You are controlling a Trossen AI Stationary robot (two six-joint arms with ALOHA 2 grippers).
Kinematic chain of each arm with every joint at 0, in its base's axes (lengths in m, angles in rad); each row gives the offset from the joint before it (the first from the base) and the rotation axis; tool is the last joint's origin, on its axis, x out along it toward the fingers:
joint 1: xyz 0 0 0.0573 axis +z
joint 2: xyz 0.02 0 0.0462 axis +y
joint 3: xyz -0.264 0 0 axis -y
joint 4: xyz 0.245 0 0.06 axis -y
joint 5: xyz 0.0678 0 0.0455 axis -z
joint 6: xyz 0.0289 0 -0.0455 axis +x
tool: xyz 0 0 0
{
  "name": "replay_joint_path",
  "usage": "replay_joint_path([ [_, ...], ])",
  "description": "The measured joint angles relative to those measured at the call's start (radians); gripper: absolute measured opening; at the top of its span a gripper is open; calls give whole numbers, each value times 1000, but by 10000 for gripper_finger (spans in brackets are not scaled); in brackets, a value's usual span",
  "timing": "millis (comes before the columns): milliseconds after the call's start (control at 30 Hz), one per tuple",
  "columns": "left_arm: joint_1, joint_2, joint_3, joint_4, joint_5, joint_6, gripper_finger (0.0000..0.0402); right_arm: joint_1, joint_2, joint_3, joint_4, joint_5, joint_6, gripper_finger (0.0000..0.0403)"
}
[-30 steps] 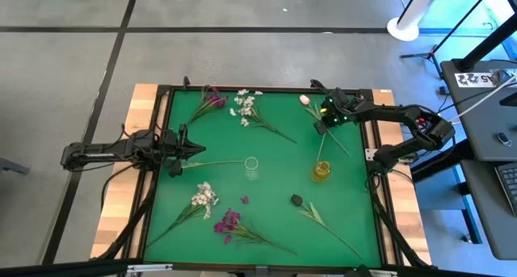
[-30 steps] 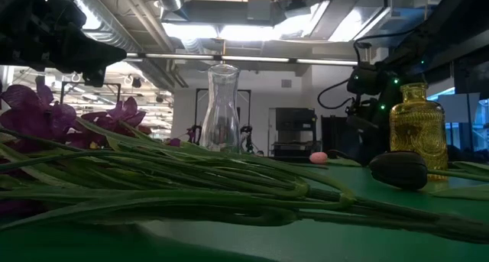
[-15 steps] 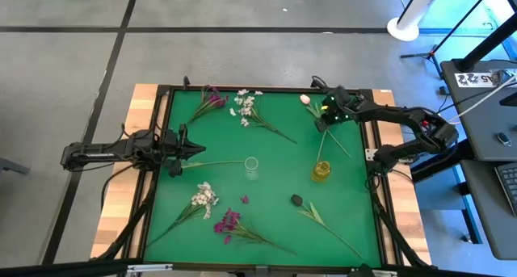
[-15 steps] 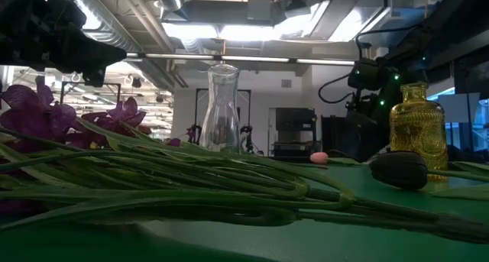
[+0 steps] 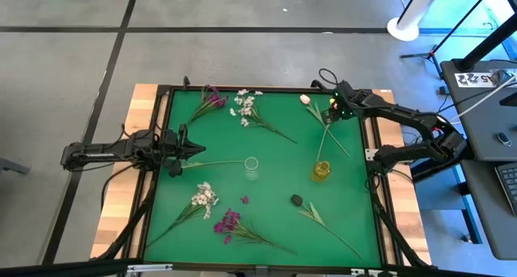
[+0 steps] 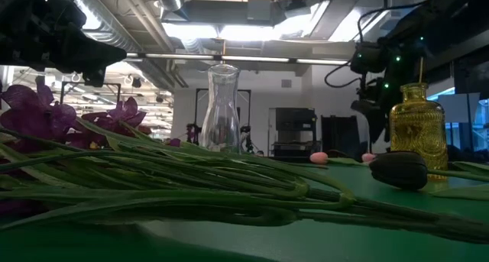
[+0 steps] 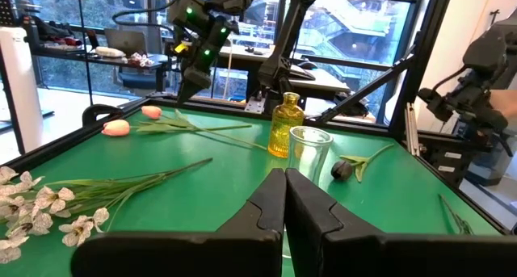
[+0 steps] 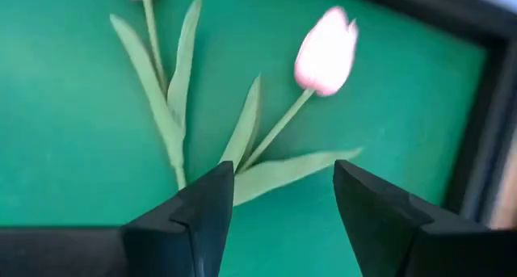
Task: Sort flowers into vase by color
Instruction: Put the right pink tulip into the yellow vase
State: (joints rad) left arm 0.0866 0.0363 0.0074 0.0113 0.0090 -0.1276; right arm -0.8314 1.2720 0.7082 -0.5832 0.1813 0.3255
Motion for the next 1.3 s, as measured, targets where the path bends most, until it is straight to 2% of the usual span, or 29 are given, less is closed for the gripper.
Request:
replay_joint_path([
  [133, 0, 0, 0, 0, 0, 0, 0, 0, 0, -64, 58, -73, 18, 213],
  [400, 0, 0, 0, 0, 0, 0, 0, -47, 6, -173, 221, -92, 52, 214],
  [700, 0, 0, 0, 0, 0, 0, 0, -45, 19, -175, 261, -69, 75, 214],
  [967, 0, 0, 0, 0, 0, 0, 0, -45, 28, -175, 274, -91, 111, 214],
  [1300, 0, 0, 0, 0, 0, 0, 0, 21, 99, -175, 289, 6, 119, 214],
])
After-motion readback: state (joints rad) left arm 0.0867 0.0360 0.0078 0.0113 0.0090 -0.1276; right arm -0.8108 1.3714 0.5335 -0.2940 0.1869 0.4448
